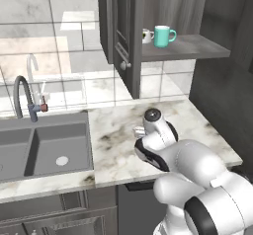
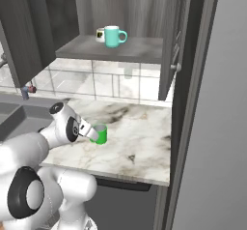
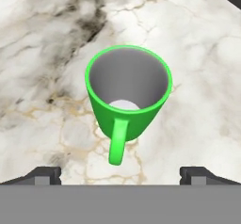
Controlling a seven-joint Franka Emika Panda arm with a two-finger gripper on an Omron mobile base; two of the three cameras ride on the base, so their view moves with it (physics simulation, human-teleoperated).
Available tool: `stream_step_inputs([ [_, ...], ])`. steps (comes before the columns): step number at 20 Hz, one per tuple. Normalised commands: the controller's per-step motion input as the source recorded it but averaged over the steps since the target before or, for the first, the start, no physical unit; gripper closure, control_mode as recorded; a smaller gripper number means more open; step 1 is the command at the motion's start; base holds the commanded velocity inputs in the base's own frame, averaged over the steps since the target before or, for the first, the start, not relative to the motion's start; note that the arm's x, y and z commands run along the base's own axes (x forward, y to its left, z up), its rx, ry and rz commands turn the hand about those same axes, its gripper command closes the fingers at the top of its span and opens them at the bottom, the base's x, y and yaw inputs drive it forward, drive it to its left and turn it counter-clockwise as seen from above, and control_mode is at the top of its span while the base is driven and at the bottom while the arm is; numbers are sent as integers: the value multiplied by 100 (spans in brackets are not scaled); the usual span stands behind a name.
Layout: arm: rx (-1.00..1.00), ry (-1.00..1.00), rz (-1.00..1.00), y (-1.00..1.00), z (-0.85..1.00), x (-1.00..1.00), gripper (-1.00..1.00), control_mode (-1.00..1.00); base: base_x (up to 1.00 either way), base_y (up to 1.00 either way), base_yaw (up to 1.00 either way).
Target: Pick the mug on the counter and place it in the cabinet with the handle facing the right, like the mugs already inside.
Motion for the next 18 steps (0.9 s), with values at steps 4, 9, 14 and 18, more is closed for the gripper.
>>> stream_step_inputs([
  [4,0,0,0,0,-35,0,-100,-100,0,0,0],
  [9,0,-1,-1,0,-27,3,-100,-100,0,0,0],
  [14,-3,-3,-1,0,-27,10,-100,-100,0,0,0],
  [18,-8,-6,0,0,-22,15,-100,-100,0,0,0],
])
